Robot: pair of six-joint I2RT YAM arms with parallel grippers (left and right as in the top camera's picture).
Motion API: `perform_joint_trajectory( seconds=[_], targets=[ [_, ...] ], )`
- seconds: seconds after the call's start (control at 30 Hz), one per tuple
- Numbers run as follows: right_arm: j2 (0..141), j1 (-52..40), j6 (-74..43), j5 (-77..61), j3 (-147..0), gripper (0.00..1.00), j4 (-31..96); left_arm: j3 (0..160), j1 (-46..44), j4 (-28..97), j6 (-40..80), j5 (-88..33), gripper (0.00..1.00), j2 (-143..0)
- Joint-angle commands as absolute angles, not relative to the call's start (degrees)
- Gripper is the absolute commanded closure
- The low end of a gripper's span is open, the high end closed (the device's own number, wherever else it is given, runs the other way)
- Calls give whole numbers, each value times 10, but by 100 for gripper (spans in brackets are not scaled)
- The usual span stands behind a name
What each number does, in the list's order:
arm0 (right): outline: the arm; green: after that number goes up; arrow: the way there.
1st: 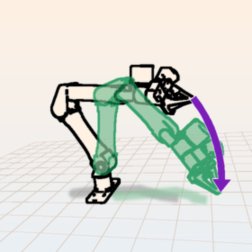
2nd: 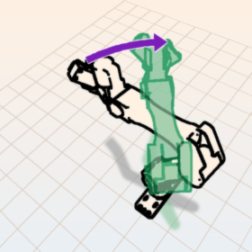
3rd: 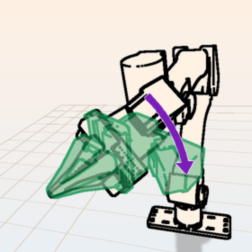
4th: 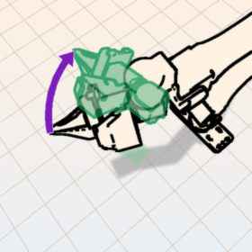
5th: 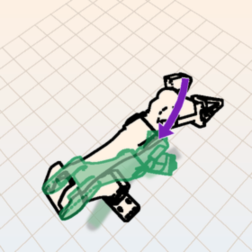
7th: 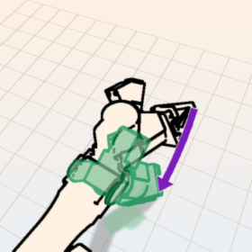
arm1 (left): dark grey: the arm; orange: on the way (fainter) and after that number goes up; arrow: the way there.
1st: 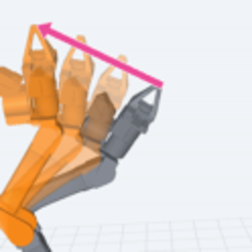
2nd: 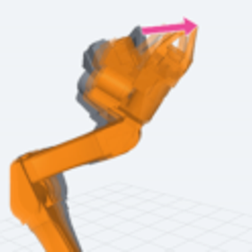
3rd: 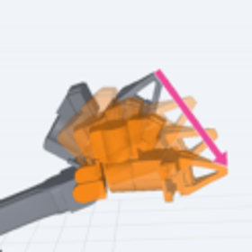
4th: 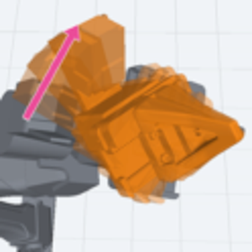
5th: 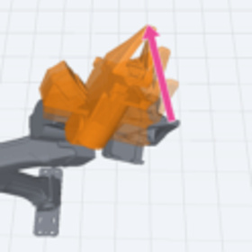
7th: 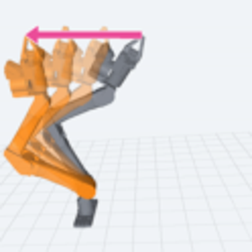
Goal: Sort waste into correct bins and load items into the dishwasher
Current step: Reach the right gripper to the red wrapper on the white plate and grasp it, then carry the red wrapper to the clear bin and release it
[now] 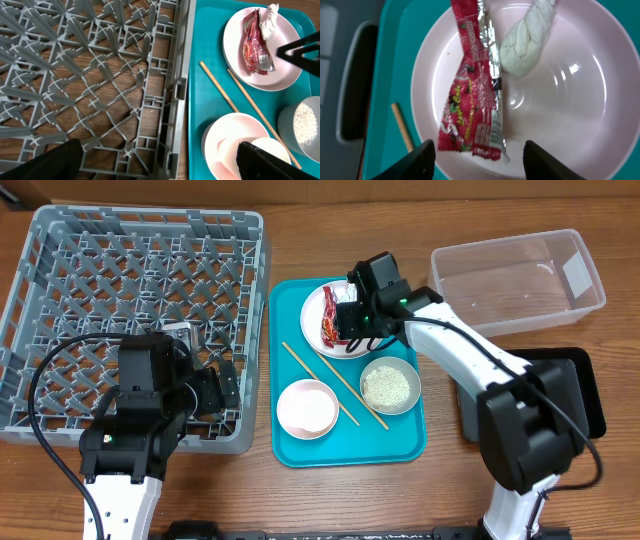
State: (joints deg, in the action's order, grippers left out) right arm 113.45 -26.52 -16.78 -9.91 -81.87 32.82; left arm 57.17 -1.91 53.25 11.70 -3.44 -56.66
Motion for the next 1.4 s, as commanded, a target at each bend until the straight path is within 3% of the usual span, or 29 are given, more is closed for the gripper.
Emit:
perform_joint_trajectory(
  seconds=[0.0, 0.1, 0.2, 0.33, 0.6, 0.8, 1.0, 1.2, 1.23, 1.3, 1.37],
  targets=[
    [1168, -272, -183, -86, -832, 46, 313, 587, -23, 531, 123, -41, 0, -574],
    [1192, -277, -183, -86, -832, 48, 302, 587, -23, 531, 123, -41, 0, -580],
    [1197, -280, -183, -84, -833, 73, 294, 587, -23, 531, 123, -41, 0, -592],
    [1194, -280, -183, -84, -834, 96, 303, 587, -23, 531, 123, -41, 0, -600],
    [1075, -241, -176, -84, -834, 96, 340, 587, -23, 529, 123, -41, 0, -603],
    [962, -152, -172, -15, -834, 96, 349, 587, -23, 529, 123, -41, 0, -603],
    [952, -36, -172, 6, -833, 96, 362, 587, -23, 521, 123, -41, 1, -603],
    [987, 21, -172, 6, -832, 96, 390, 587, -23, 521, 123, -41, 0, -603],
    [990, 25, -172, 6, -832, 94, 396, 587, -23, 521, 123, -41, 0, -603],
    [993, 34, -172, 3, -832, 80, 409, 587, -23, 521, 123, -41, 0, -603],
    [992, 37, -172, -1, -832, 49, 410, 587, -23, 521, 123, -41, 0, -603]
  ],
)
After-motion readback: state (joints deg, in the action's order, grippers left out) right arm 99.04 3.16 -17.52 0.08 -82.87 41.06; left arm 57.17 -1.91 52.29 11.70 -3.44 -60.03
